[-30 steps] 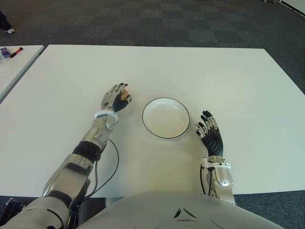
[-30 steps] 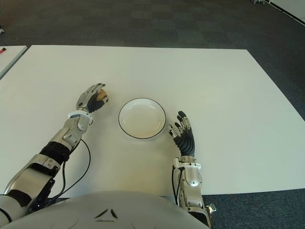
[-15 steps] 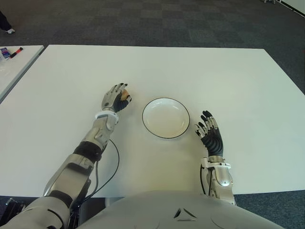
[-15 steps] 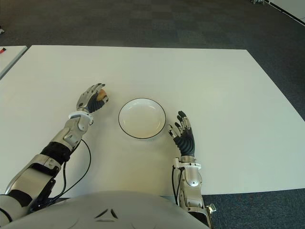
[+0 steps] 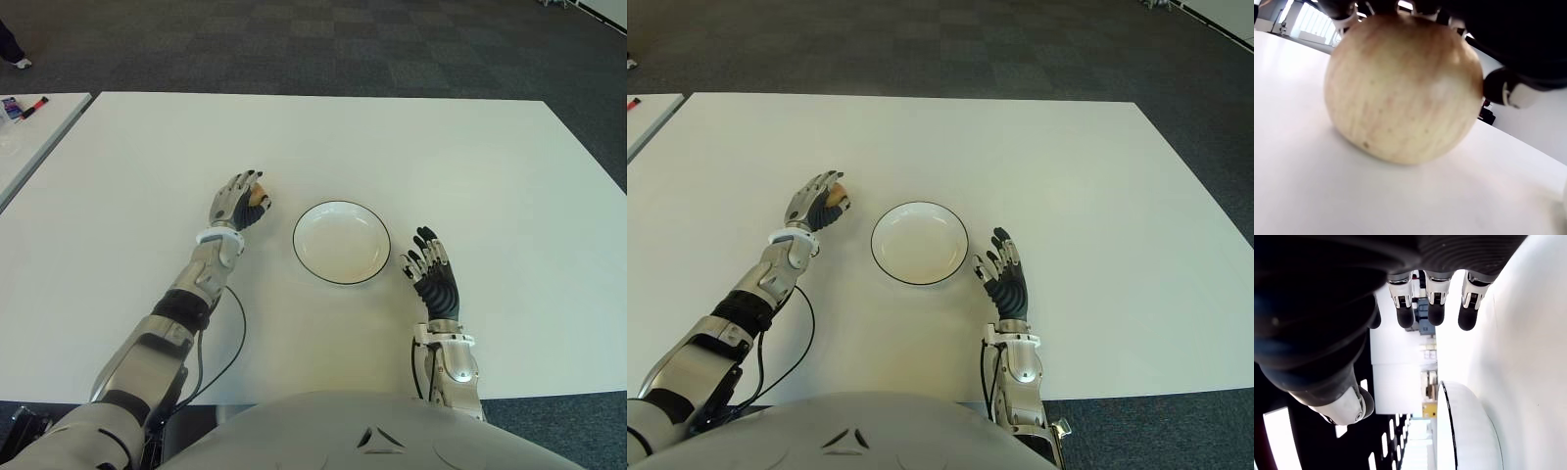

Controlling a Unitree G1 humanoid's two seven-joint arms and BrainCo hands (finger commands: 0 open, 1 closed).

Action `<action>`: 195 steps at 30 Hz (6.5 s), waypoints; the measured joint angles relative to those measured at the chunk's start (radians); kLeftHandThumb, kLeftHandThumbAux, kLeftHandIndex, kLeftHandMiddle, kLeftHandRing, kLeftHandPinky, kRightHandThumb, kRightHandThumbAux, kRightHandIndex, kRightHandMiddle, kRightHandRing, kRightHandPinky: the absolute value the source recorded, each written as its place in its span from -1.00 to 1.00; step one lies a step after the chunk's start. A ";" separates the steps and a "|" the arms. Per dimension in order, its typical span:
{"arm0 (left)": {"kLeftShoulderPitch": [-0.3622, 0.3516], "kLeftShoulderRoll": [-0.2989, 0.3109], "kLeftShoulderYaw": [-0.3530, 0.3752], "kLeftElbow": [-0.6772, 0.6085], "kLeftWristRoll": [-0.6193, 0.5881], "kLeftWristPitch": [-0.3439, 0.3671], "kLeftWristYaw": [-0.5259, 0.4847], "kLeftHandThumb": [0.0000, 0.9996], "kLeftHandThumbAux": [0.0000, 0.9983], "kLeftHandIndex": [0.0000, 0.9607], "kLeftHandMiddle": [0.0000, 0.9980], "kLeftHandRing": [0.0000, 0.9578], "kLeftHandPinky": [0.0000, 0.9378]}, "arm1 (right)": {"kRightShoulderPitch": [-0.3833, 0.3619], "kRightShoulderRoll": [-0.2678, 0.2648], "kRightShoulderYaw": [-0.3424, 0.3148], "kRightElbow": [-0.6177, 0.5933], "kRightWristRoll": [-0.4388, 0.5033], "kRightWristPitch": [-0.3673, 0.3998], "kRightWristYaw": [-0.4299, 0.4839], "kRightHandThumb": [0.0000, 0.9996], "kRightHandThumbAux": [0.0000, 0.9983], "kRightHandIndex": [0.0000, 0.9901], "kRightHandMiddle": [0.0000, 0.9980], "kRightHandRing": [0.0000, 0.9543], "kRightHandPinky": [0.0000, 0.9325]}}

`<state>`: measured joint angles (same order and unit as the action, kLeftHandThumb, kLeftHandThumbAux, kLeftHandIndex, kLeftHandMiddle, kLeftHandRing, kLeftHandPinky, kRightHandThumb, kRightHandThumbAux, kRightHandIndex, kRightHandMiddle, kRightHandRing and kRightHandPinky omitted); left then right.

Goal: Put the apples into the plate.

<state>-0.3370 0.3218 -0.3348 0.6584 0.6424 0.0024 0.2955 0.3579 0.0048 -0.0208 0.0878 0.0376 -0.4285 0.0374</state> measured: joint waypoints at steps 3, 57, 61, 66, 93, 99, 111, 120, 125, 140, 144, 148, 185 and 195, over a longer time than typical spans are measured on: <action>-0.002 0.000 0.001 0.004 -0.006 -0.007 0.000 0.18 -0.18 -1.00 -0.93 -0.89 -0.72 | 0.001 0.000 0.000 -0.002 0.000 0.000 -0.003 -0.21 0.51 -1.00 -0.92 -0.91 -0.77; -0.005 0.017 -0.017 -0.022 -0.010 0.003 -0.050 0.21 -0.43 -1.00 -0.99 -0.89 -0.62 | 0.010 -0.001 -0.002 -0.017 0.006 0.020 0.005 -0.16 0.48 -1.00 -0.93 -0.92 -0.79; -0.005 0.018 -0.022 -0.027 -0.010 0.012 -0.050 0.27 -0.42 -1.00 -0.96 -0.85 -0.57 | 0.011 0.000 -0.002 -0.020 0.005 0.028 0.000 -0.17 0.49 -1.00 -0.93 -0.92 -0.79; -0.004 0.018 -0.027 -0.033 -0.010 0.031 -0.052 0.38 -0.39 -0.99 -0.89 -0.76 -0.48 | 0.015 0.007 -0.002 -0.022 0.021 0.028 0.005 -0.30 0.50 -0.99 -0.93 -0.91 -0.77; -0.035 0.019 -0.043 -0.017 0.001 0.056 -0.082 0.66 -0.28 -0.83 -0.64 -0.38 -0.17 | 0.020 0.014 -0.016 -0.031 0.049 0.029 0.019 -0.33 0.36 -0.90 -0.93 -0.91 -0.70; -0.037 0.019 -0.040 -0.004 0.003 0.031 -0.066 0.68 -0.26 -0.81 -0.59 -0.27 0.02 | 0.019 0.018 -0.025 -0.031 0.050 0.029 0.019 -0.31 0.34 -0.88 -0.93 -0.90 -0.67; -0.046 0.019 -0.035 0.020 0.003 0.002 -0.049 0.70 -0.24 -0.76 -0.53 -0.12 0.17 | 0.017 0.023 -0.035 -0.031 0.059 0.035 0.019 -0.26 0.31 -0.86 -0.94 -0.89 -0.63; -0.046 0.015 -0.036 0.024 0.003 -0.003 -0.029 0.71 -0.23 -0.73 -0.35 0.17 0.40 | 0.016 0.027 -0.039 -0.031 0.070 0.041 0.019 -0.24 0.29 -0.86 -0.94 -0.88 -0.61; -0.047 0.012 -0.036 0.028 0.002 -0.008 -0.018 0.71 -0.22 -0.76 -0.32 0.22 0.43 | 0.014 0.029 -0.041 -0.031 0.070 0.042 0.017 -0.23 0.30 -0.85 -0.93 -0.87 -0.61; -0.043 0.005 -0.033 0.033 -0.002 -0.020 0.024 0.75 -0.16 -0.63 -0.11 0.36 0.51 | 0.002 0.028 -0.045 -0.031 0.048 0.054 -0.005 -0.27 0.27 -0.86 -0.93 -0.86 -0.62; -0.039 0.004 -0.028 0.033 -0.007 -0.033 0.036 0.74 -0.14 -0.54 -0.03 0.38 0.48 | 0.002 0.026 -0.045 -0.031 0.035 0.062 -0.019 -0.27 0.27 -0.87 -0.93 -0.86 -0.63; -0.036 -0.002 -0.018 0.034 -0.017 -0.046 0.057 0.73 -0.13 -0.40 0.06 0.38 0.43 | 0.002 0.023 -0.045 -0.031 0.033 0.064 -0.024 -0.27 0.27 -0.88 -0.94 -0.87 -0.65; -0.028 -0.046 0.040 0.127 -0.053 -0.183 0.264 0.51 0.19 -0.25 -0.28 -0.22 -0.19 | -0.006 0.018 -0.047 -0.026 0.039 0.065 -0.026 -0.29 0.29 -0.88 -0.95 -0.90 -0.67; -0.028 -0.047 0.044 0.154 -0.054 -0.208 0.297 0.50 -0.16 -0.71 -0.59 -0.53 -0.43 | -0.011 0.017 -0.048 -0.016 0.039 0.064 -0.026 -0.27 0.28 -0.86 -0.94 -0.89 -0.66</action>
<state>-0.3651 0.2751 -0.2907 0.8121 0.5886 -0.2052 0.5923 0.3474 0.0219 -0.0685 0.0722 0.0762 -0.3640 0.0115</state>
